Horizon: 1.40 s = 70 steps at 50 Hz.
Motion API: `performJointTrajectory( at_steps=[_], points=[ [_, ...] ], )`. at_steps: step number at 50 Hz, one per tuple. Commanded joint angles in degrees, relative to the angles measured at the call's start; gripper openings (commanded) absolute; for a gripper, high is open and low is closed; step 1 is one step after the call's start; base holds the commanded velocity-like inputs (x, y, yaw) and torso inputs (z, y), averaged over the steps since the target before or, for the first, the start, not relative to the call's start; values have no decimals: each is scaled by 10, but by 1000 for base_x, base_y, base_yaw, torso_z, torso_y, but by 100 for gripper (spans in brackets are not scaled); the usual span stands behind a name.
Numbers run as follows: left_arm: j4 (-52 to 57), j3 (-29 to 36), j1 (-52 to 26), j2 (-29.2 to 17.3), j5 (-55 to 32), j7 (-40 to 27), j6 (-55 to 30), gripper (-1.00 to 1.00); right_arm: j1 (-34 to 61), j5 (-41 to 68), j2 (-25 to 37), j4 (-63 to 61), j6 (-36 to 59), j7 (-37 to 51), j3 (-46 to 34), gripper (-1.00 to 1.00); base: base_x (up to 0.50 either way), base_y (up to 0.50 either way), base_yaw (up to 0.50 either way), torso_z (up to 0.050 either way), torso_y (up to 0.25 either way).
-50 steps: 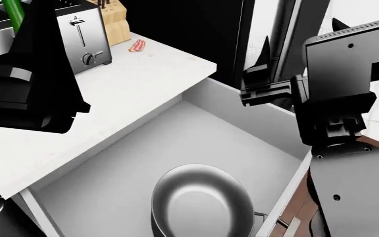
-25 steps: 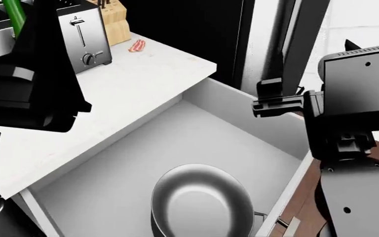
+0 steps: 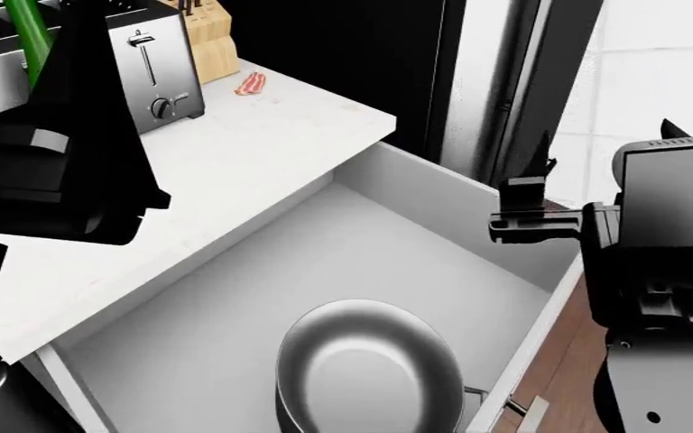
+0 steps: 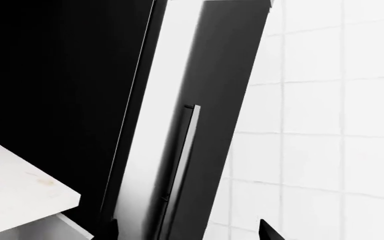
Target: Close the right drawer.
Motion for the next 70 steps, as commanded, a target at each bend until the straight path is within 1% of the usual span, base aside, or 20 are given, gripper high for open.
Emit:
performJointTrajectory(
  at_steps=[1, 9, 27, 36, 46, 70],
  points=[
    [1, 3, 0, -1, 2, -1, 4, 100, -22, -12, 0, -9, 4, -4, 12, 100, 0, 0, 0, 0, 0],
    [0, 5, -1, -3, 2, -2, 6, 100, -44, -18, -1, -2, -6, -9, 22, 100, 0, 0, 0, 0, 0],
    [-3, 9, -11, 3, -4, -4, 1, 100, -101, -18, -14, 29, -54, -25, 104, 100, 0, 0, 0, 0, 0],
    [-4, 12, 4, -3, 9, -1, 12, 100, -141, -15, -24, 43, -89, -27, 146, 100, 0, 0, 0, 0, 0],
    [-8, 17, 5, 1, 14, 0, 13, 100, -177, -5, -37, 67, -128, -29, 184, 100, 0, 0, 0, 0, 0],
    [-3, 16, 3, -11, 10, -3, 21, 100, -214, 17, -55, 116, -184, -28, 232, 100, 0, 0, 0, 0, 0]
  ],
)
